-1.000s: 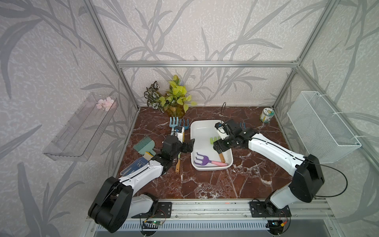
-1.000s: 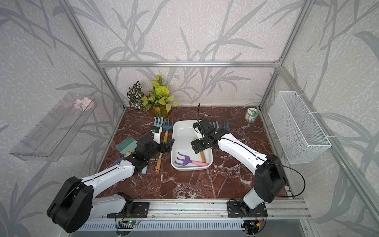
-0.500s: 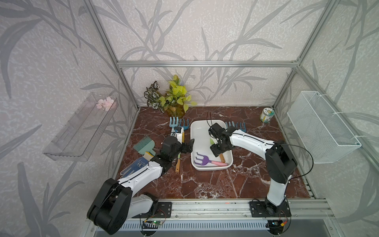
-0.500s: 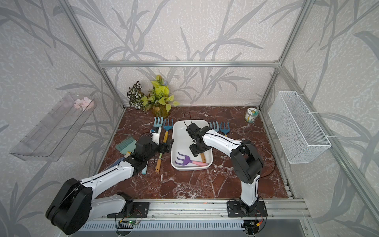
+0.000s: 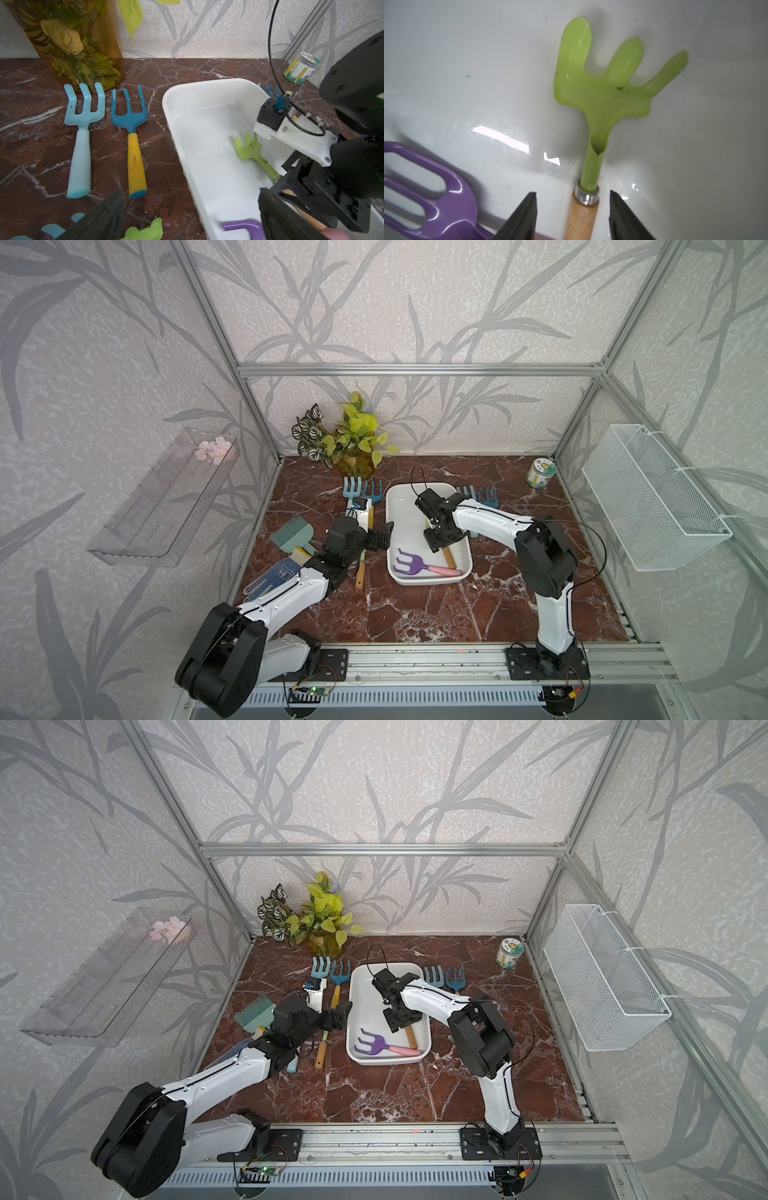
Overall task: Take the hand rake out of the storage box
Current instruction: Pick up the rake from the storage box.
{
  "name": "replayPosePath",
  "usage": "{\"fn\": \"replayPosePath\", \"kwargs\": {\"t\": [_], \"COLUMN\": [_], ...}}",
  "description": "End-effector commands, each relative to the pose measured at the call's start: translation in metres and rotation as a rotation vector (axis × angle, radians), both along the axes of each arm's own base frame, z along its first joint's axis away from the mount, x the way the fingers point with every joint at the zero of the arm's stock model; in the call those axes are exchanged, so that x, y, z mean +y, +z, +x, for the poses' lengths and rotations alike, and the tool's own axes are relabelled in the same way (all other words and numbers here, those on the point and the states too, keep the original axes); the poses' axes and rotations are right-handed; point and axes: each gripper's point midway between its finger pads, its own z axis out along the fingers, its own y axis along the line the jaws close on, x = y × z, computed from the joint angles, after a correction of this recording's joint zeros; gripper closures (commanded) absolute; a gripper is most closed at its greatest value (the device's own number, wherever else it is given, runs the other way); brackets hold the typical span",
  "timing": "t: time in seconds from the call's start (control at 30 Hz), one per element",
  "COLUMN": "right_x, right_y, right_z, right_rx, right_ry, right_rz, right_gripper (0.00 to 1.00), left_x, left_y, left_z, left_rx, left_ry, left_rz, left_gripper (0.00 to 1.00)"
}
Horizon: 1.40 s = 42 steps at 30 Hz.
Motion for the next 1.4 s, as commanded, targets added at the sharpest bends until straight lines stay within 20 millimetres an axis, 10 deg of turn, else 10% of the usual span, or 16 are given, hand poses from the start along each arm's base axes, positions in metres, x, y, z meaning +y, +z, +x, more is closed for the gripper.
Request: {"fn": "replayPosePath", "kwargs": {"t": [0.0,0.77,1.37], "right_x": [-0.008,0.001,0.017], "right_y": [-0.002,-0.028,0.035], "right_z": [0.002,0.000,-0.003], "right_rx": [0.009,0.076,-0.034], "right_ry": [-0.032,-0.032,-0.010], "right_rz": [-0.031,0.015,0.238], "right_gripper": [0.45,0.65,0.87], "left_x": [0.001,0.000,-0.001], "left_y": [0.009,0.008,0.009], "left_z": [-0.001,-0.001,-0.001], "left_rx": [-0.031,-0.031,-0.032], "left_ry": [-0.002,-0.007,-0.015], "left_rz": [-0.020,-0.020,-0.022], "left_gripper": [0.00,0.00,0.00]}}
